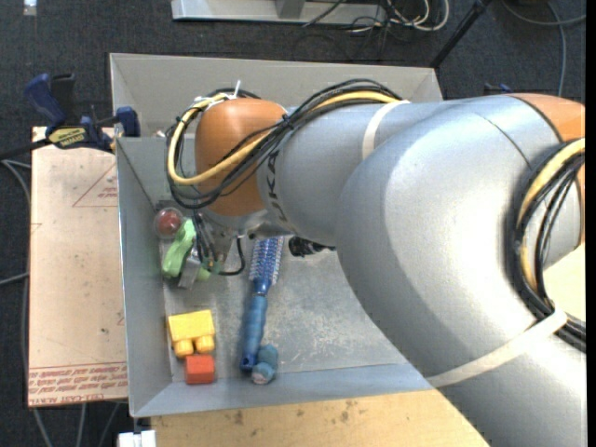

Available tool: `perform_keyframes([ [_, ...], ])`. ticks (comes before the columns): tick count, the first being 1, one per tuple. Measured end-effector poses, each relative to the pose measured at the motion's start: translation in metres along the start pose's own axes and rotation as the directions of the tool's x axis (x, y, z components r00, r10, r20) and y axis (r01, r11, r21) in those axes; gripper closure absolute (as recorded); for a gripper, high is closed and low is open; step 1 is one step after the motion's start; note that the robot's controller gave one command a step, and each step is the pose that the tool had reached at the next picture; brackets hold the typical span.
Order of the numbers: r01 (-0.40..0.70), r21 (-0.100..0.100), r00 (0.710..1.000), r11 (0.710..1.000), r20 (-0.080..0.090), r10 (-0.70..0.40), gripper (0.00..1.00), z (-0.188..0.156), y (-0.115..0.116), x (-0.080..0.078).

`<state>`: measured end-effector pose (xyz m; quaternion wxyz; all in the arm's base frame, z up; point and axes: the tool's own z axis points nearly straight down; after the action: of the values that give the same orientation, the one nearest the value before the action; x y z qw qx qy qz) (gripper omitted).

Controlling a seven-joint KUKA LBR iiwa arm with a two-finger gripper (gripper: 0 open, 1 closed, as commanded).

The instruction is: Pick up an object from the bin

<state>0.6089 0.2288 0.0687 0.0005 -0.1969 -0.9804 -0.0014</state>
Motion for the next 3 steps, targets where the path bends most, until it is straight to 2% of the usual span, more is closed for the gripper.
perform_keyframes([
  [3,0.003,0.0,1.0,1.0,0.001,-0.003,1.0,-0.033,0.003,0.0],
])
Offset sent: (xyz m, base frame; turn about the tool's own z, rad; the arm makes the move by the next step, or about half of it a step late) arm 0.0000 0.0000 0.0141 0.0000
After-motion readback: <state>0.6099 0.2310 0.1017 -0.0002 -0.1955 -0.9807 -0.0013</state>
